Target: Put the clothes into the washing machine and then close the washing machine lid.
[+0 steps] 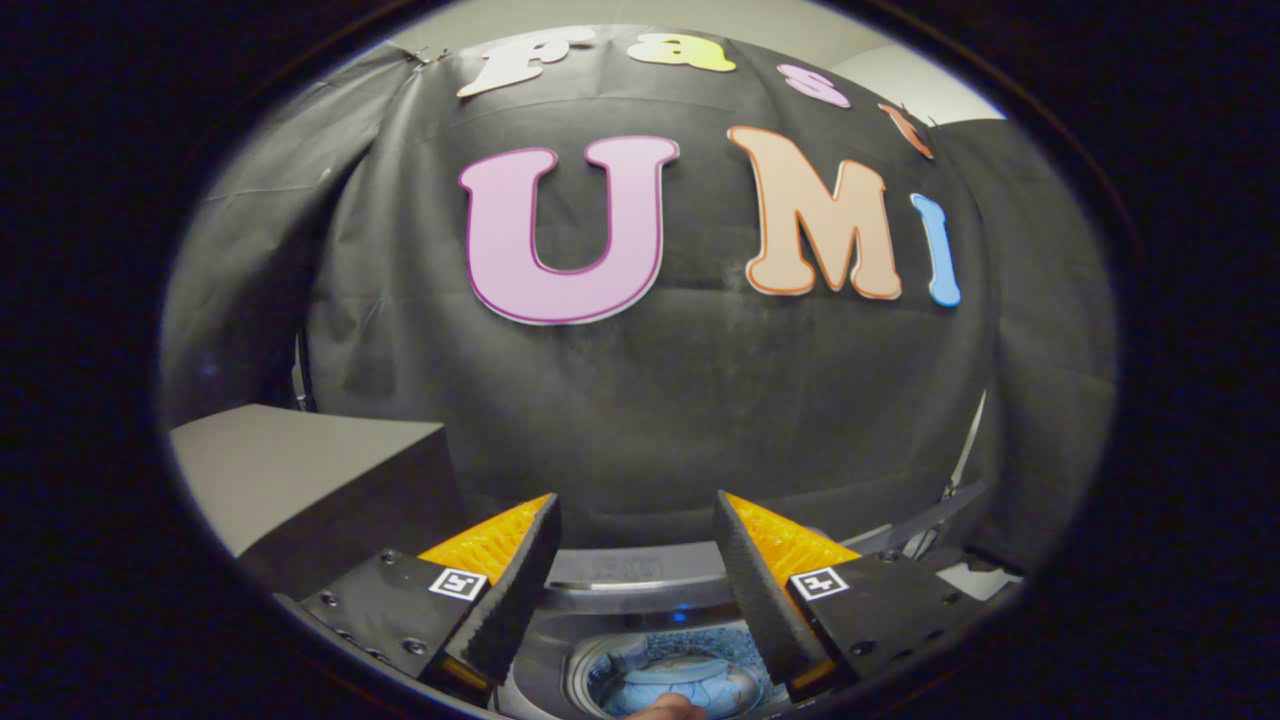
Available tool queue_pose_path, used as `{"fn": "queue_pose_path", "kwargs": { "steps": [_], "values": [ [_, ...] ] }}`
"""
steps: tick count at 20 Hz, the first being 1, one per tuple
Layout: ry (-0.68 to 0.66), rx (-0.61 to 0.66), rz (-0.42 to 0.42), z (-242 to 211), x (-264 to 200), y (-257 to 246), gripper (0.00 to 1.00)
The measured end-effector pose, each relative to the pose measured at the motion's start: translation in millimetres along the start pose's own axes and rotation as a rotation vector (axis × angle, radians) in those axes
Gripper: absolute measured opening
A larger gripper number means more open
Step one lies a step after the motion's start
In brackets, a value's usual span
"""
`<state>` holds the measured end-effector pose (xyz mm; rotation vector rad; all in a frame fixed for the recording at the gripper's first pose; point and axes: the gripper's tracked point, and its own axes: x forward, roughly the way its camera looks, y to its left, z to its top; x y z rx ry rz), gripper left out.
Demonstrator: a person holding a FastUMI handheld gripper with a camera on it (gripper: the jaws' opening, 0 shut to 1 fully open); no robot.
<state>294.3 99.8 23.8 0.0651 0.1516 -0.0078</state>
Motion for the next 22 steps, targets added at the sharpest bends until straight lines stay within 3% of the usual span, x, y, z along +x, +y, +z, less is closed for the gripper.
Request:
{"fn": "queue_pose_path", "kwargs": {
  "steps": [3, 7, 22],
  "values": [
    [0.033, 0.000, 0.005, -38.4, -15.9, 1.1, 0.94],
    [0.009, -0.005, -0.015, -44.2, -46.7, 6.3, 0.94],
    [-0.114, -0.037, -0.043, 17.7, -140.9, 22.4, 0.97]
  ]
}}
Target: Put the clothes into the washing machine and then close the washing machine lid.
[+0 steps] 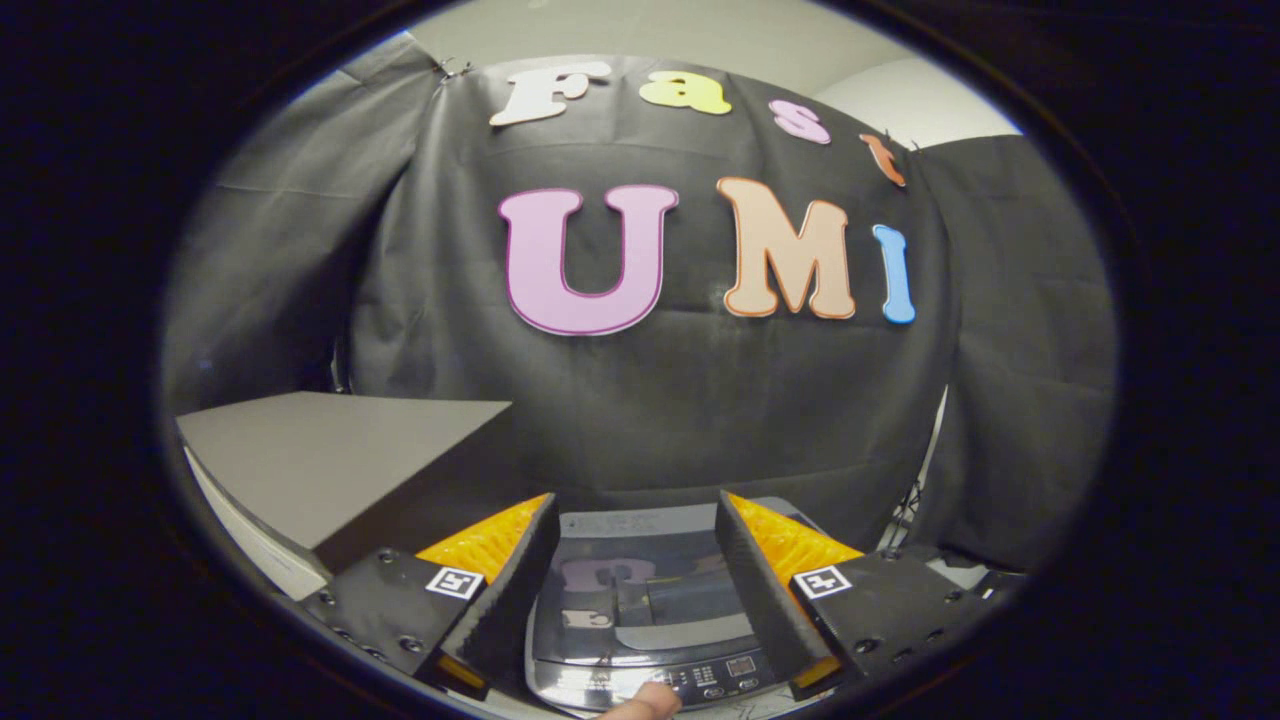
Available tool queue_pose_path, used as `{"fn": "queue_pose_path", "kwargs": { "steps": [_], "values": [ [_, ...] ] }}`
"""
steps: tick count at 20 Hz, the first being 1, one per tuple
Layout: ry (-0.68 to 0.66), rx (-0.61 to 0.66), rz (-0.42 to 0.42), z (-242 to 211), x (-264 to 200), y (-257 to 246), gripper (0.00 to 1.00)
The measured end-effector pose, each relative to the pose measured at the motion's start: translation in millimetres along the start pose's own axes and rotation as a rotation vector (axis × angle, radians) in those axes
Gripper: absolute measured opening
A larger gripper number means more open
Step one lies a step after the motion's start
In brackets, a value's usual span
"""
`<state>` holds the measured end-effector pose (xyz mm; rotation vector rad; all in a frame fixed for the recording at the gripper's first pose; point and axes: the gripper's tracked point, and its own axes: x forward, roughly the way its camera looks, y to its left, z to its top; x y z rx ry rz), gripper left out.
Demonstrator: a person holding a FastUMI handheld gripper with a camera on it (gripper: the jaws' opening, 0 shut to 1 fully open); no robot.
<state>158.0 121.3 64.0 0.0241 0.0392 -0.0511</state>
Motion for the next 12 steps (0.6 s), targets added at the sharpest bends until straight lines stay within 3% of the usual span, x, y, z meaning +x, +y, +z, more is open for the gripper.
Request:
{"fn": "queue_pose_path", "kwargs": {
  "steps": [12],
  "values": [
    [0.066, -0.021, 0.022, -20.5, -41.1, 2.6, 0.97]
  ]
}}
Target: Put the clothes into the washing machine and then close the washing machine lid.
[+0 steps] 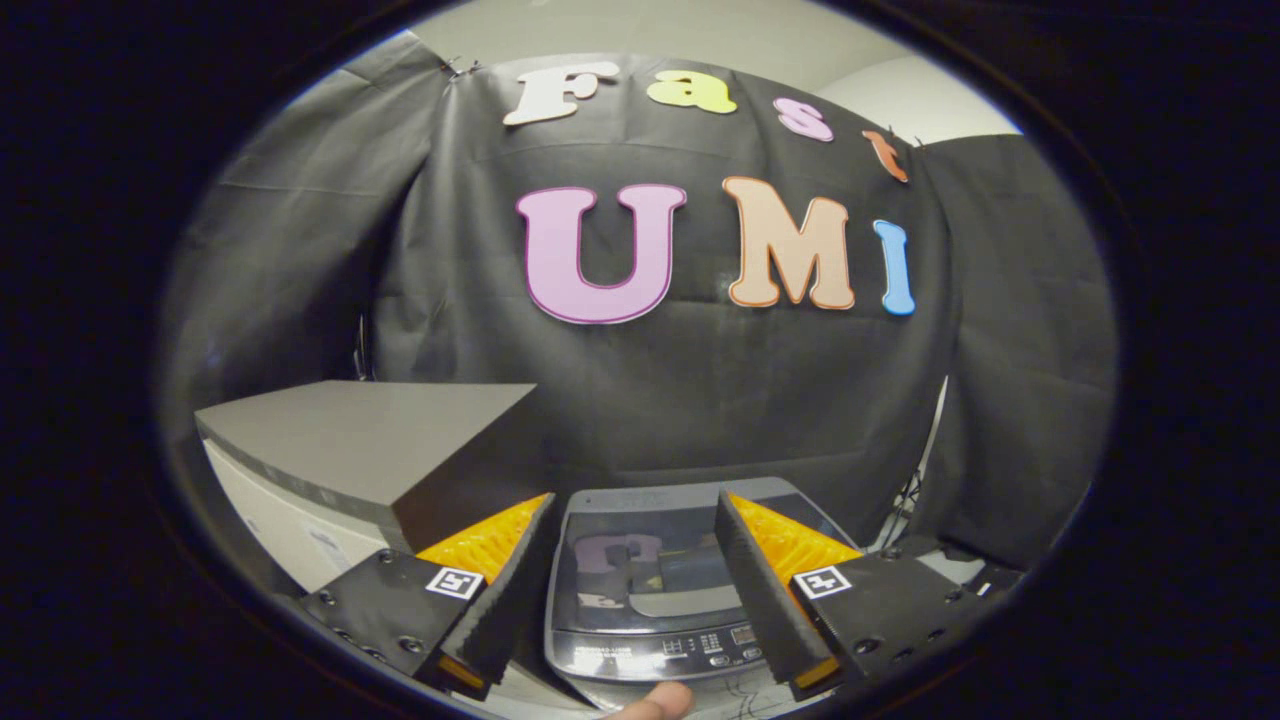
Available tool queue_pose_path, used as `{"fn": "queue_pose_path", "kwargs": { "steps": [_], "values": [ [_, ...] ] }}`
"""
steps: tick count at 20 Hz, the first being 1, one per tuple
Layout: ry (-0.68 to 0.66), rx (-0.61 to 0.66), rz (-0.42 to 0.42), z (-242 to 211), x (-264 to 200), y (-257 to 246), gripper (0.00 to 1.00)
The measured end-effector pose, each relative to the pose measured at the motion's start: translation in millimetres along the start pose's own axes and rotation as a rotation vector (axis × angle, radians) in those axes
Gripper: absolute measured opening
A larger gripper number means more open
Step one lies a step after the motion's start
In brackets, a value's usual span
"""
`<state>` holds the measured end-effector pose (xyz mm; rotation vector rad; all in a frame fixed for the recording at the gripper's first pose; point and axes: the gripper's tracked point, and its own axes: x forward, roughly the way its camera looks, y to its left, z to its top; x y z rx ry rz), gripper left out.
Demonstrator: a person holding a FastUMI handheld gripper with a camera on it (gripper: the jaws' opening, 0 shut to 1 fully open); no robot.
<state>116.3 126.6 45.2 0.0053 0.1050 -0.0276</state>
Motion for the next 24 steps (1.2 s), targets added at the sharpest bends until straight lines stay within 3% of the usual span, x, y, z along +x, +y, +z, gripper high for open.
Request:
{"fn": "queue_pose_path", "kwargs": {
  "steps": [8, 14, 20, 24],
  "values": [
    [0.054, 0.005, 0.032, -35.8, -20.3, -15.6, 0.97],
    [-0.007, 0.019, 0.086, -38.0, -31.1, -26.1, 0.97],
    [-0.129, -0.020, 0.117, -28.3, -41.2, -79.3, 0.97],
    [-0.160, -0.024, 0.063, -33.2, -43.0, -122.5, 0.97]
  ]
}}
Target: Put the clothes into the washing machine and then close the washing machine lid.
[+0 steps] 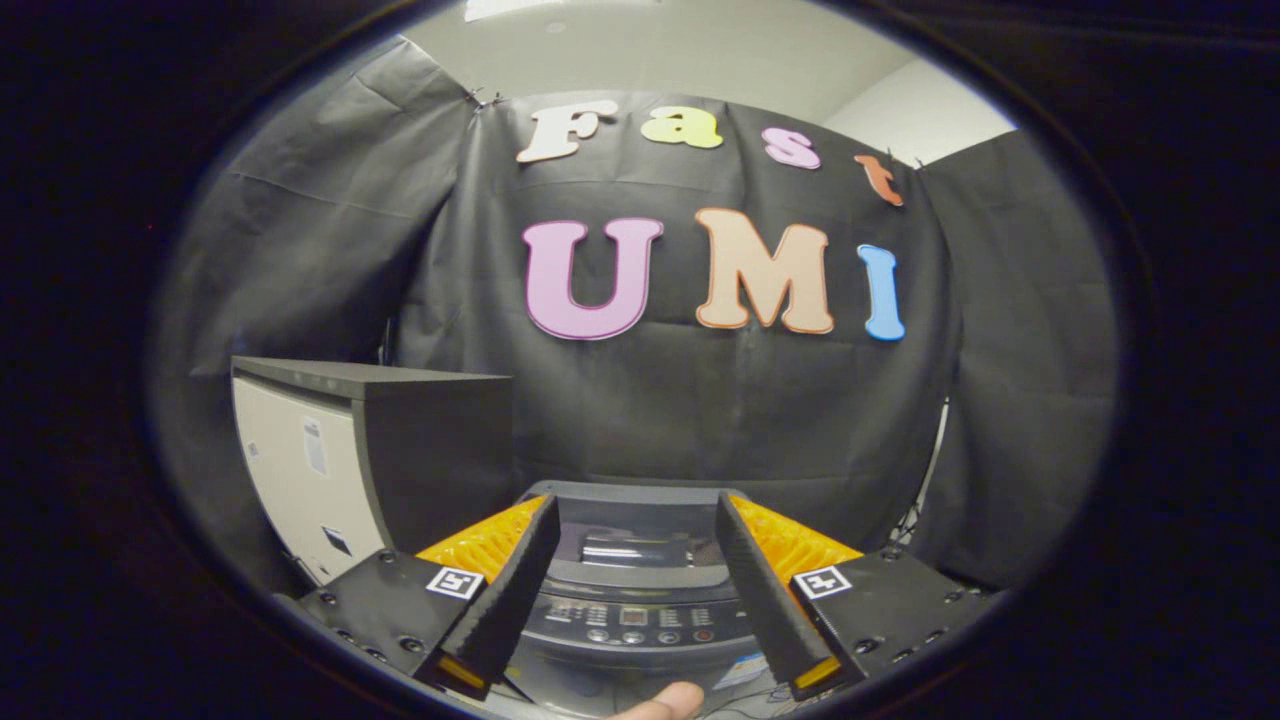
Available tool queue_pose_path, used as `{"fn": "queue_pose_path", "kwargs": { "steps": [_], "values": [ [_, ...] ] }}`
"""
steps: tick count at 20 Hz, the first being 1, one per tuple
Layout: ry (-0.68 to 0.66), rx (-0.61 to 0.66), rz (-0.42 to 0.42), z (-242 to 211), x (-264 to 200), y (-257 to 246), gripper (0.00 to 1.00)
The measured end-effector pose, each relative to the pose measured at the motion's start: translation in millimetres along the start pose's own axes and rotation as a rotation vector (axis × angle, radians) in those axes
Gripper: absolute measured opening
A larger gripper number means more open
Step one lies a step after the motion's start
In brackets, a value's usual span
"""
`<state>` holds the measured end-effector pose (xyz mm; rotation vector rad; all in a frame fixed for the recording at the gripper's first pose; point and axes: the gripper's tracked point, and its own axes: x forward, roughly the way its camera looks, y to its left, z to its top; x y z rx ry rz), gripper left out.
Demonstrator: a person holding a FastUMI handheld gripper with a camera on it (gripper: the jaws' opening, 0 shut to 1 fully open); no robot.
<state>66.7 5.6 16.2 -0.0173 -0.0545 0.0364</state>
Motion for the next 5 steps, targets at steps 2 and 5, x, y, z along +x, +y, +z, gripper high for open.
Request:
{"fn": "queue_pose_path", "kwargs": {
  "steps": [2, 5],
  "values": [
    [-0.013, 0.013, -0.009, 1.0, -1.4, -9.6, 0.97],
    [-0.037, 0.005, -0.029, 3.3, -1.8, -25.3, 0.97]
  ]
}}
